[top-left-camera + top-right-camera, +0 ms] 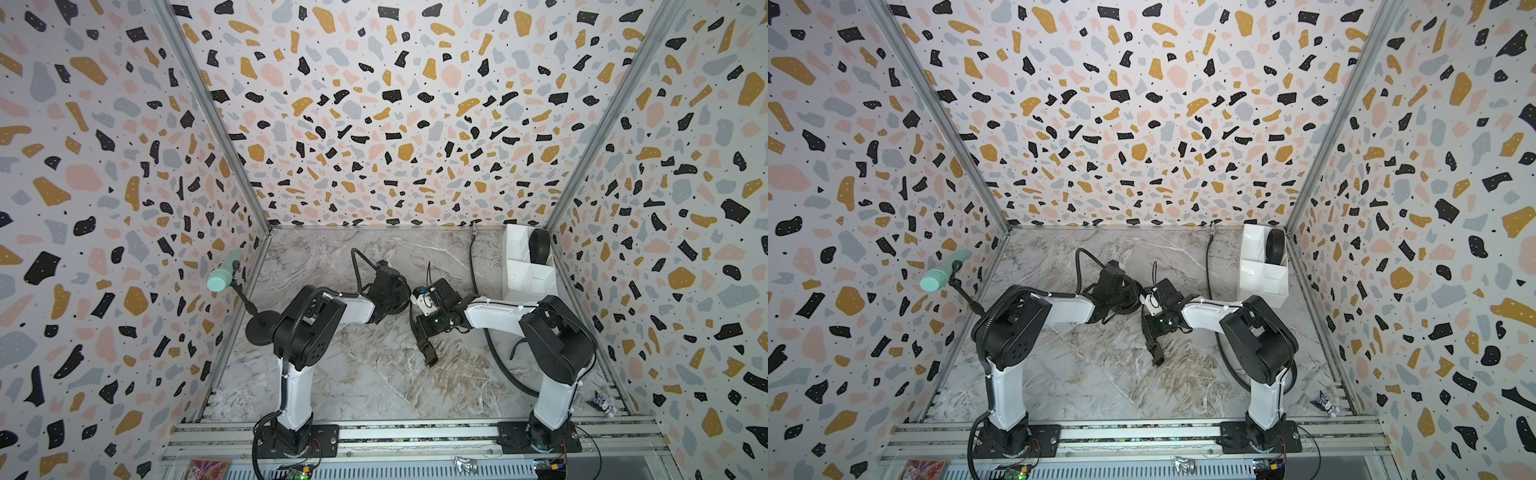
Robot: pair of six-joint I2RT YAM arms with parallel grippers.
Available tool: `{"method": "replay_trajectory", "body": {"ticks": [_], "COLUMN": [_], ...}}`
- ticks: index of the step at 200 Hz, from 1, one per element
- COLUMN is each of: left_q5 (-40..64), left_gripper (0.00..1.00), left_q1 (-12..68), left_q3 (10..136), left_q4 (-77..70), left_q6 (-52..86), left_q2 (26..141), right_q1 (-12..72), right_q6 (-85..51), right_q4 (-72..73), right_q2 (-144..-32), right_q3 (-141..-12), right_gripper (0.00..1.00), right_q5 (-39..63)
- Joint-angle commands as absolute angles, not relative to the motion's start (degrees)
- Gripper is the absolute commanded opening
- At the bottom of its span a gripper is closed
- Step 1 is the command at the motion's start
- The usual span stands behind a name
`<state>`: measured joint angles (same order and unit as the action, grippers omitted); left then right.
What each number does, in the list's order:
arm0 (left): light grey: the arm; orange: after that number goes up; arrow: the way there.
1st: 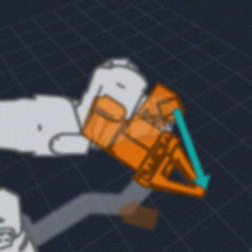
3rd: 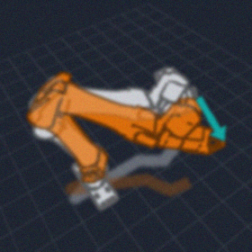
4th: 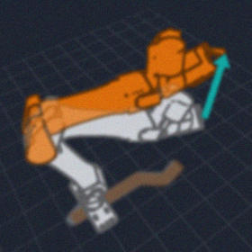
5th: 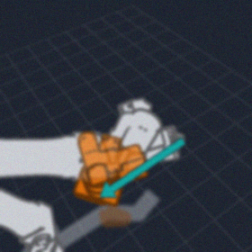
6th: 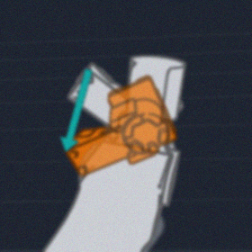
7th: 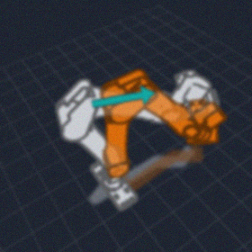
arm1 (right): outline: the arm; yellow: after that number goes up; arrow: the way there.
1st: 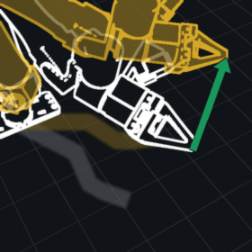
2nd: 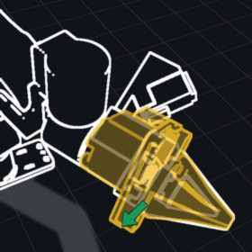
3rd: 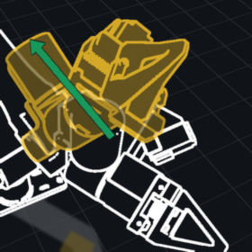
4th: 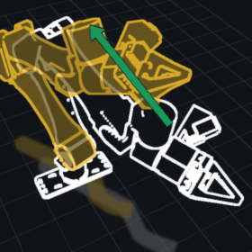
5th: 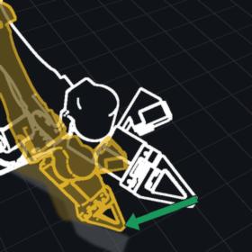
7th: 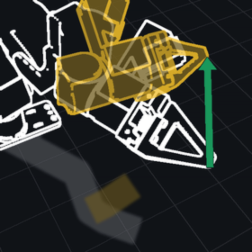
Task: Place the belts into the storage roll
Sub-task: Roll the belt at the center of the board.
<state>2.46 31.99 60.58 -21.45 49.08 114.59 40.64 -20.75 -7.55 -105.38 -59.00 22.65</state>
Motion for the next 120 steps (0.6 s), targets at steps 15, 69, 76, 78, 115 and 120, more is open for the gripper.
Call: {"method": "replay_trajectory", "body": {"ticks": [15,69,76,78,115,120], "left_q5": [1.3,1.1,1.2,1.2,1.8,1.8], "left_gripper": [0.00,0.00,0.00,0.00,0.00,0.00], "left_q1": [31.6,31.7,31.7,31.7,31.8,31.8], "left_q3": [63.8,64.0,63.8,63.8,63.2,63.1], "left_q4": [-26.2,-25.8,-25.9,-26.0,-25.0,-24.7], "left_q6": [53.2,53.4,53.5,53.5,52.9,52.6], "left_q2": [119.8,120.6,120.5,120.6,120.5,120.4], "right_q1": [47.7,52.3,52.1,52.0,45.1,44.0], "right_q6": [-22.6,-23.2,-23.0,-23.0,-24.4,-24.2], "right_q4": [-6.1,0.0,0.0,0.0,0.7,0.0], "right_q2": [-104.0,-105.5,-106.2,-106.3,-104.2,-103.4], "right_q3": [-54.3,-55.7,-56.1,-56.1,-54.0,-54.0], "right_gripper": [0.00,0.00,0.00,0.00,0.32,0.37], "right_q5": [31.9,37.8,38.0,37.9,37.8,37.8]}}
